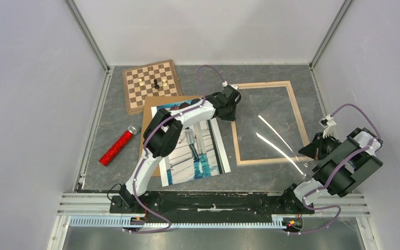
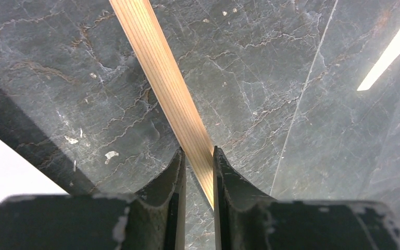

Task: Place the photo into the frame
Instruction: Place the photo frame item in the photo frame.

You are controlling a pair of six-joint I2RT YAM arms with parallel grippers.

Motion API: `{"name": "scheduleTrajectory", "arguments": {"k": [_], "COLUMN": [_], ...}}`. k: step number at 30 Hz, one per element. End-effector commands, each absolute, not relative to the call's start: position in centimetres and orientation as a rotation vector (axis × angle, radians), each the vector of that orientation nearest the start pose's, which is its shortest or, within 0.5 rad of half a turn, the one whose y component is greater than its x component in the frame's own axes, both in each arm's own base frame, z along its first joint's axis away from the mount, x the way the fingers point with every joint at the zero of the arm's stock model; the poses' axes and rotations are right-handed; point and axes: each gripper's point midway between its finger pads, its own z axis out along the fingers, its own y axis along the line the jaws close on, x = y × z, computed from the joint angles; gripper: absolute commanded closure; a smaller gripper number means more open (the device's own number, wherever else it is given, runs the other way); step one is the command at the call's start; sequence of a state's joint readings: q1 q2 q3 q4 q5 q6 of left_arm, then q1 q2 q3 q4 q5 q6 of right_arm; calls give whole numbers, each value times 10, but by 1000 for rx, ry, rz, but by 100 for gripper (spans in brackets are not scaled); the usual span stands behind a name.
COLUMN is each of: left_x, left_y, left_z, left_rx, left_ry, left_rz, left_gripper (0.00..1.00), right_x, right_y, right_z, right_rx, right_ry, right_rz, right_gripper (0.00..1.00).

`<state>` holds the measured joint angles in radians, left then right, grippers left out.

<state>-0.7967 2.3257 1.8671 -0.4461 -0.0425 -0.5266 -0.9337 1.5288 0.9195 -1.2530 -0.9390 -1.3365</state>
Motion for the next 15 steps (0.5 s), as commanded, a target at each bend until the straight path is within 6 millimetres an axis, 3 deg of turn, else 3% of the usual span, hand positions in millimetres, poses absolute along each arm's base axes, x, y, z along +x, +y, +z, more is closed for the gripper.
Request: {"name": "scheduleTrajectory", "arguments": {"k": [1,15], "left_x": [370,349], "left_y": [-397,-377], "left_z": [14,16], "left_rx": [499,732], "left_ry": [2582,2563], "left_rz": [-422,-391], "left_gripper": [98,98], "right_x": [205,214], "right_y": [-78,-68], "right_z": [100,102], "right_rx": [-365,-396], "right_ry": [2236,2216], "right_rz": [703,753], "right_gripper": [100,100]}}
